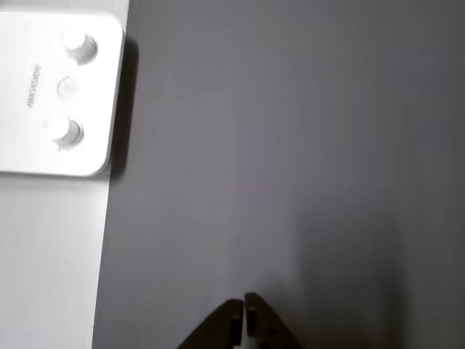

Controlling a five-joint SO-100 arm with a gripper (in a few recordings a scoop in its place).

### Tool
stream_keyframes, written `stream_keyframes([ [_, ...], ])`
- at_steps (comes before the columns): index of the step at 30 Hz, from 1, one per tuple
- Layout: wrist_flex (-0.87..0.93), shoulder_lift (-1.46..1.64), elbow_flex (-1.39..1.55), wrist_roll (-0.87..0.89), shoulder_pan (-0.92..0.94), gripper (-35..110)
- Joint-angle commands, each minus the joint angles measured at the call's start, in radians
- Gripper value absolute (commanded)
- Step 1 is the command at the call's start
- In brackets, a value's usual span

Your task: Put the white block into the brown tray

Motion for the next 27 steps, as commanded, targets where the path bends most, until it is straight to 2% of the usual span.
stream_keyframes([
  [1, -0.015, 0.021, 0.025, 0.023, -0.008, 0],
  [10, -0.015, 0.032, 0.103, 0.049, 0.006, 0],
  [17, -0.091, 0.034, 0.178, 0.092, 0.002, 0],
  [27, 0.008, 0.034, 0.181, 0.061, 0.018, 0],
])
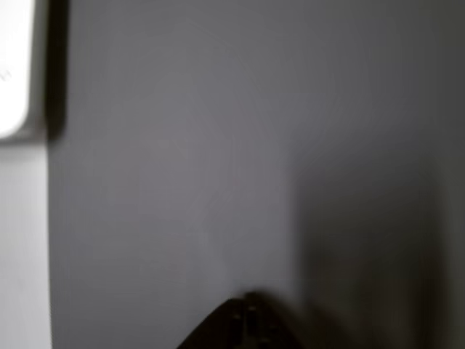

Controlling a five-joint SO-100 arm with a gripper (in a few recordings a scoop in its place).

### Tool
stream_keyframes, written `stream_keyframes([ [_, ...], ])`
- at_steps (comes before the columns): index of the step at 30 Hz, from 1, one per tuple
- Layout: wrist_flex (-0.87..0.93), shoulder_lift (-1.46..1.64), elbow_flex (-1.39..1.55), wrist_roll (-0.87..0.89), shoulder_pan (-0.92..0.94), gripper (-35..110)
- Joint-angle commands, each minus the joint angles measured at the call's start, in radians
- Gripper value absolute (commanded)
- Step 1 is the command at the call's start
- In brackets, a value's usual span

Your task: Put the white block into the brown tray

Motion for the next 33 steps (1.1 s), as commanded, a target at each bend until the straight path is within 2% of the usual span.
stream_keyframes([
  [1, 0.043, -0.003, -0.003, -0.018, 0.008, 0],
  [9, 0.161, -0.003, -0.003, -0.087, 0.014, 0],
  [33, 0.178, -0.003, -0.003, -0.049, 0.005, 0],
])
